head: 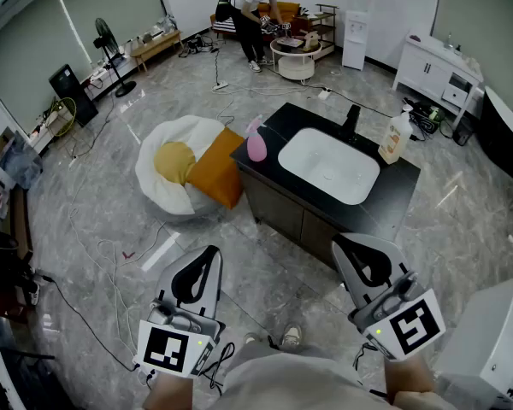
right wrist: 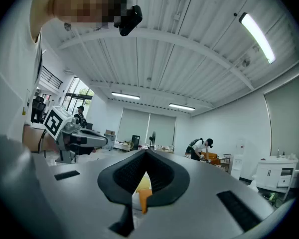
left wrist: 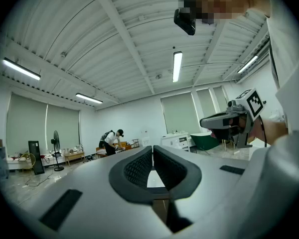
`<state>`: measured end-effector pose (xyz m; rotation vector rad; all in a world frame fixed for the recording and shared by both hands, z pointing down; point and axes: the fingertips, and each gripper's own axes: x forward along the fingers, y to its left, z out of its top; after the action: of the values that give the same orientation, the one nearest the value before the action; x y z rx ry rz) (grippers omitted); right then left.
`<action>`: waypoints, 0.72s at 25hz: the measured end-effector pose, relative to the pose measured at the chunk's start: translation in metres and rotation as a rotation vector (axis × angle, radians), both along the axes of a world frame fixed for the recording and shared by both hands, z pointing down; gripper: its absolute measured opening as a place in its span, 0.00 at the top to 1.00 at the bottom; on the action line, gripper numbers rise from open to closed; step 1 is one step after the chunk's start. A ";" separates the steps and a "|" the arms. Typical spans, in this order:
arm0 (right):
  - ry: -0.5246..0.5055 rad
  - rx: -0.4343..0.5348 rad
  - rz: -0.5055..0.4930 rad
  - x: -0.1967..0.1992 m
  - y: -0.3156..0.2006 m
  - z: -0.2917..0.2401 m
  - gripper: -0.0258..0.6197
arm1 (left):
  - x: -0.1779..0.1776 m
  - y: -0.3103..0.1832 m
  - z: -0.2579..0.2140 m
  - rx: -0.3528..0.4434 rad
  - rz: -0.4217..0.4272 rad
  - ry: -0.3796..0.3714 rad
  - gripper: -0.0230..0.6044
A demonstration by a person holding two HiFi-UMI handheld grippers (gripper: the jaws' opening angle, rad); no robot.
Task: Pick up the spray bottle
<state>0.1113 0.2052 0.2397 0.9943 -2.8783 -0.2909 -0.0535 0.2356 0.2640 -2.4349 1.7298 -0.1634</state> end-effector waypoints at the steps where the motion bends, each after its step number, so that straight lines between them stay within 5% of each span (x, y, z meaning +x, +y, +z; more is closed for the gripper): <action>1: -0.004 -0.007 -0.001 -0.001 0.000 0.002 0.92 | -0.001 0.000 0.000 0.003 0.001 -0.005 0.92; 18: -0.074 -0.034 0.032 0.016 -0.017 0.000 0.92 | -0.007 -0.018 0.005 -0.057 -0.055 0.018 0.92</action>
<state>0.1269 0.1878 0.2397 1.0657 -2.9188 -0.2061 -0.0610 0.2175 0.2690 -2.4372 1.8252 -0.2001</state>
